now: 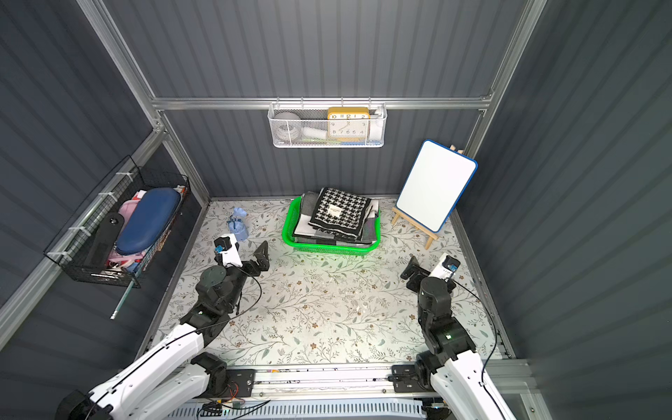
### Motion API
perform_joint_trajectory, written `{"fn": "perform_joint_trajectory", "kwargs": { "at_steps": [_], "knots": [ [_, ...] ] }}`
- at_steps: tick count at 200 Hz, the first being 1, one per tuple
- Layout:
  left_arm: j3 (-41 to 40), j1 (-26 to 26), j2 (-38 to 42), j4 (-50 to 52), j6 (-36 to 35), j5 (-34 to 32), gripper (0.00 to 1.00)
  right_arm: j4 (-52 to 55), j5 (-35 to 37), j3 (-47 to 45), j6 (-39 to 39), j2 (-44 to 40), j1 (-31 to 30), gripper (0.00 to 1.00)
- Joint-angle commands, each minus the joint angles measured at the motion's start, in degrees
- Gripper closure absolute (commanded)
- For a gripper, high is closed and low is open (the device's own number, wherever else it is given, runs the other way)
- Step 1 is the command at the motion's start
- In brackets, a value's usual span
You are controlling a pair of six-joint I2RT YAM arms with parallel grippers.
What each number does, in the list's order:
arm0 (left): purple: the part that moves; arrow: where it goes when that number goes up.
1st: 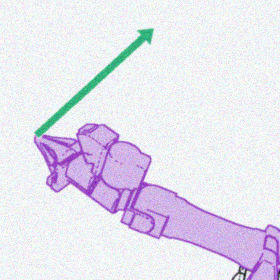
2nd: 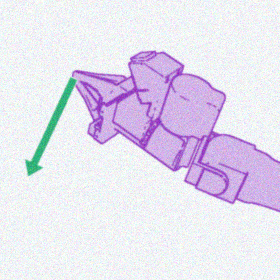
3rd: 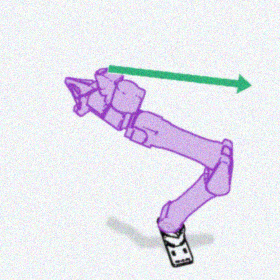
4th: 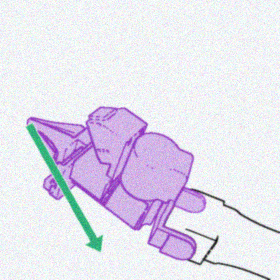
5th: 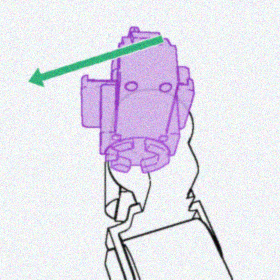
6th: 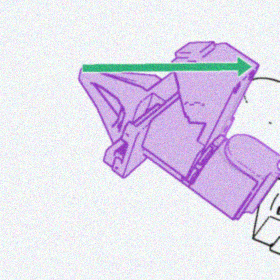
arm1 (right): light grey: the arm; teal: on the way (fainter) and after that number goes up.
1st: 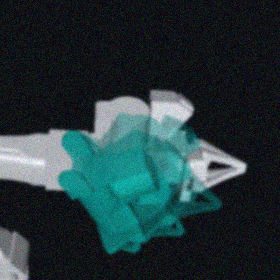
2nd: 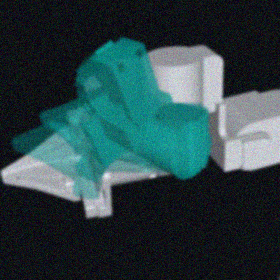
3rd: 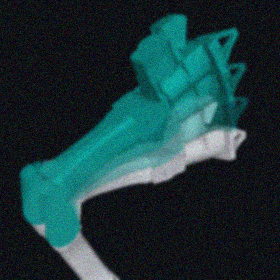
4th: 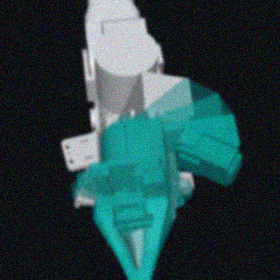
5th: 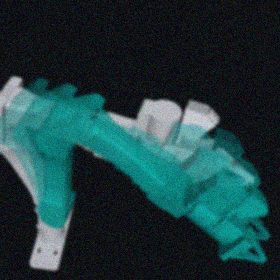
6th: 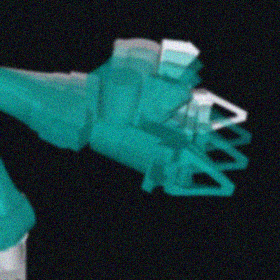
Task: Put the folded scarf in the basket
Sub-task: Reset both arms
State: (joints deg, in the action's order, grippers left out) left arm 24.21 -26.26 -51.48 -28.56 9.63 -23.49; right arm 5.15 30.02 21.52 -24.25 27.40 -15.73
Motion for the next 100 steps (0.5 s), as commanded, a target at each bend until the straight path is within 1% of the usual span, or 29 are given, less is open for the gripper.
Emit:
{"fn": "perform_joint_trajectory", "kwargs": {
  "at_steps": [1,14,29,44,52,75,86,100],
  "knots": [
    [0.55,0.22,-5.03,-4.73,-3.38,-11.05,0.01,-12.12,0.52,-4.56,7.87,0.62,0.11,0.01],
    [1.3,0.58,-8.11,-6.5,-5.41,-12.31,0.01,-16.16,0.7,-6.67,9.98,2.04,0.13,0.01],
    [1.48,1.56,-11.1,-9.14,-7.61,-13.77,0.01,-18.04,3.97,-7.79,9.01,4.23,0.19,0.01],
    [0.99,3.76,-13.42,-10.84,-8.64,-14.11,0.01,-20.45,6.28,-8.59,10.48,7.2,0.24,0.01],
    [0.4,5.58,-14.14,-11.62,-8.49,-12.95,0.0,-21.76,7.12,-8.85,11.75,9.13,0.26,0.01],
    [-1.48,10.71,-14.55,-13.21,-7.72,-5.87,0.0,-25.01,6.71,-8.77,15.82,15.27,0.36,0.01],
    [-2.28,11.67,-15.06,-14.92,-9.78,-3.35,0.0,-26.19,7.55,-8.45,16.39,18.54,0.45,0.01],
    [-2.99,12.05,-16.73,-17.38,-12.74,-3.29,0.0,-28.04,8.02,-8.16,16.0,22.94,0.92,0.01]
  ]
}}
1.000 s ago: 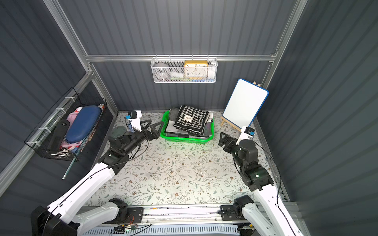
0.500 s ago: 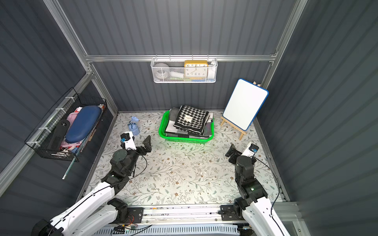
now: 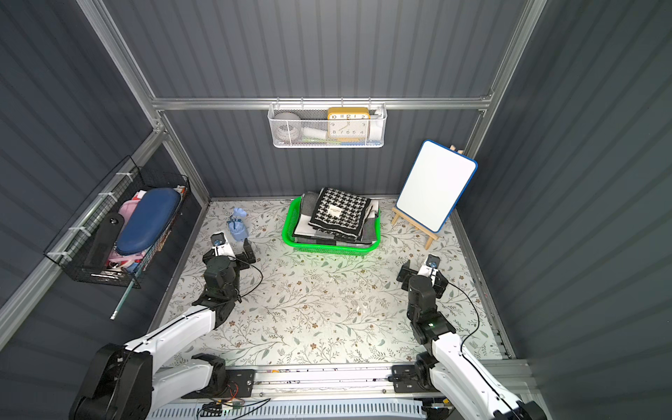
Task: Put the folded scarf in the basket
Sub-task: Reset both arms
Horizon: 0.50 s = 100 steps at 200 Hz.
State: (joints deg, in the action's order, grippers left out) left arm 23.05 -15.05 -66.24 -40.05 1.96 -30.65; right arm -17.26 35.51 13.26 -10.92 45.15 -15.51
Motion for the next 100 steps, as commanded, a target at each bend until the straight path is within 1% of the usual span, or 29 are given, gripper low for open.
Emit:
{"fn": "perform_joint_trajectory", "kwargs": {
  "at_steps": [1,9,23,44,53,60,67,91,94,100],
  "knots": [
    [-1.85,0.87,-2.11,-6.08,-5.18,3.86,0.0,-5.84,2.54,0.1,2.62,5.51,0.77,0.01],
    [-2.19,1.34,-3.19,-6.82,-5.47,3.79,0.0,-7.28,2.18,0.18,2.73,8.24,1.23,0.01],
    [-3.33,2.87,-4.6,-8.6,-5.18,5.88,0.0,-9.91,2.44,1.2,3.02,13.15,1.97,0.01],
    [-5.89,5.98,-6.51,-12.89,-2.83,9.45,0.01,-5.64,1.65,6.06,3.63,18.38,2.62,0.01],
    [-6.82,7.32,-7.46,-16.16,-2.98,11.19,0.01,-6.3,0.75,7.14,4.5,20.33,3.13,0.01],
    [-5.53,7.91,-7.99,-13.84,-2.06,11.84,0.01,-7.82,0.73,7.6,4.84,21.82,3.44,0.01],
    [-5.38,8.52,-8.94,-14.93,-1.99,12.04,0.0,-9.2,0.5,7.75,5.11,22.84,3.71,0.01],
    [-5.39,11.08,-10.84,-18.59,-0.78,14.84,0.0,-13.49,-5.07,7.59,5.94,23.88,6.57,0.01],
    [-5.33,11.34,-11.18,-19.03,-0.79,15.23,0.01,-14.01,-5.64,7.58,5.79,25.46,7.03,0.01],
    [-5.11,11.72,-11.88,-19.99,-0.96,16.02,0.01,-14.82,-6.58,7.57,5.63,26.0,7.88,0.01]
  ]
}}
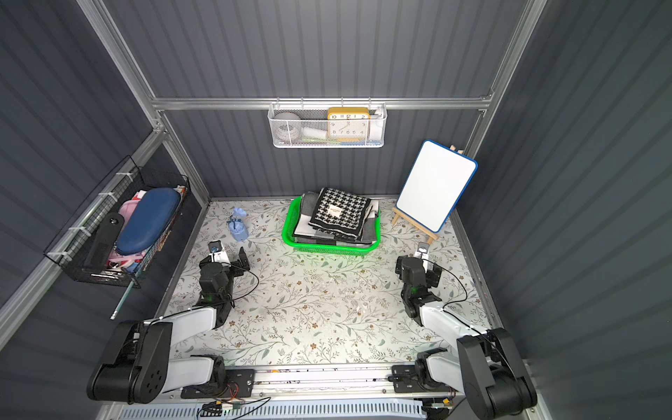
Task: Put the folded scarf in the basket
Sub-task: Reset both arms
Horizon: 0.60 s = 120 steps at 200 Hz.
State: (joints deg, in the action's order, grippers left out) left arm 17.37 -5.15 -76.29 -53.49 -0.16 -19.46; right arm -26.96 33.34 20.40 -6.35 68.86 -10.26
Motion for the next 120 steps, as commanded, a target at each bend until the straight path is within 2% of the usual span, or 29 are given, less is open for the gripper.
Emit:
{"fn": "perform_joint_trajectory", "kwargs": {
  "at_steps": [1,34,79,93,109,120],
  "knots": [
    [0.61,1.9,-1.97,-6.76,1.14,4.94,0.01,-5.25,-4.6,0.43,0.98,2.35,2.8,0.01],
    [1.27,3.58,-6.24,-13.99,-1.5,6.35,0.0,-10.64,-11.96,-0.37,-0.32,4.17,7.85,0.01],
    [5.37,8.27,-11.23,-14.02,0.61,18.21,0.0,-17.54,-18.05,-0.54,-1.6,8.83,11.9,0.01],
    [5.17,9.09,-12.68,-16.8,1.47,23.31,0.01,-21.58,-20.83,-0.87,-1.69,12.07,12.54,0.01],
    [2.72,9.28,-15.99,-26.92,0.85,26.58,0.01,-26.24,-23.41,-1.24,-0.65,15.99,12.55,0.01],
    [3.42,9.28,-15.43,-23.92,0.02,28.3,0.01,-28.74,-24.52,-1.37,-0.3,18.31,12.52,0.01]
  ]
}}
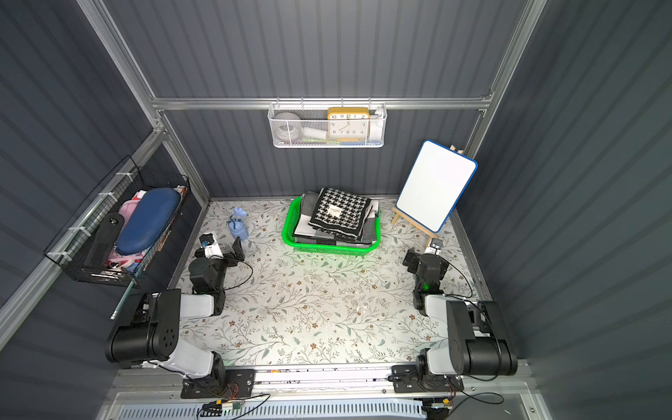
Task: Put the folded scarf in the basket
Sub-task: Reset both arms
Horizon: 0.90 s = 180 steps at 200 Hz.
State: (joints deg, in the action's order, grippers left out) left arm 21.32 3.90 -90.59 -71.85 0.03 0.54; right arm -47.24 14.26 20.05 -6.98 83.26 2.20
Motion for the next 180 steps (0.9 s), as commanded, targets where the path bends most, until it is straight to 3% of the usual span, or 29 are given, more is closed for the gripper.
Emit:
{"fn": "perform_joint_trajectory", "kwargs": {
  "at_steps": [1,17,36,51,62,73,180],
  "knots": [
    [-0.56,0.18,-1.15,-5.61,-0.15,8.28,0.01,-8.82,-5.5,-1.0,0.45,4.14,0.08,0.01],
    [-0.85,0.23,-1.33,-6.72,-0.17,8.6,0.01,-12.5,-8.25,-0.61,1.84,6.94,0.04,0.01],
    [-2.12,0.23,-2.7,-9.81,-1.46,10.52,0.01,-3.4,-9.92,2.08,2.33,4.67,0.08,0.01],
    [-3.65,0.18,-7.79,-19.24,-2.52,10.29,0.01,-0.37,-9.96,2.52,1.89,3.5,0.09,0.01],
    [-1.66,0.03,-5.44,-11.15,-1.55,10.33,0.01,-1.32,-10.08,2.45,2.0,3.85,0.09,0.01],
    [-1.8,-0.21,-7.33,-14.52,-2.9,9.58,0.01,-2.91,-10.14,2.28,2.24,4.6,0.09,0.01],
    [0.02,-1.44,-6.62,-9.65,-3.75,9.69,0.01,-4.52,-10.56,2.03,3.49,5.31,-0.44,0.01]
  ]
}}
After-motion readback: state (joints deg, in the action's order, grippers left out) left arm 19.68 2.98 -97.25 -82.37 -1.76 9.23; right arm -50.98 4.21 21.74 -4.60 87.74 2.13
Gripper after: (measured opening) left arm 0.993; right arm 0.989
